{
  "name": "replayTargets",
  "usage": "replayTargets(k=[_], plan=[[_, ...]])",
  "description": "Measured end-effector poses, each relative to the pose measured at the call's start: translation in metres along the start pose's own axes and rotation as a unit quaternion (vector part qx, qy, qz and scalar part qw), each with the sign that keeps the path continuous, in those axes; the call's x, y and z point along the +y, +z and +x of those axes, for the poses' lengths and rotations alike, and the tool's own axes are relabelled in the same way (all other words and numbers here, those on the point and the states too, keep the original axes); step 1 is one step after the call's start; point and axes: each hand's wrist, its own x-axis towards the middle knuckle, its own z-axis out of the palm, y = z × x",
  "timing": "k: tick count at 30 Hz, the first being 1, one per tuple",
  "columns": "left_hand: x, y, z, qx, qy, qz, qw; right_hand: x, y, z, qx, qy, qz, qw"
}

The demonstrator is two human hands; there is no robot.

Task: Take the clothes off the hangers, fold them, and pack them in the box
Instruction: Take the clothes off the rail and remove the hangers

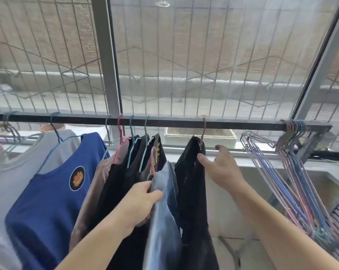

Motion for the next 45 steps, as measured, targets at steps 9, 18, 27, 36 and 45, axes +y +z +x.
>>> replayTargets(k=[9,18,27,36,45], plan=[[-0.014,0.017,-0.050,0.011,-0.037,-0.051,0.998,-0.011,0.006,0.020,0.041,-0.068,0.116,0.990],[-0.051,0.021,-0.142,0.048,-0.117,-0.177,0.976,0.034,-0.021,-0.122,-0.049,-0.067,0.133,0.988],[-0.141,-0.033,-0.308,0.143,-0.190,-0.229,0.944,0.039,0.015,-0.297,-0.248,-0.046,0.056,0.966],[-0.231,-0.102,-0.598,0.281,-0.144,-0.376,0.871,-0.041,0.070,-0.569,-0.385,-0.201,0.057,0.899],[-0.254,-0.176,-0.822,0.457,-0.057,-0.413,0.786,-0.190,0.089,-0.787,-0.501,-0.364,0.139,0.773]])
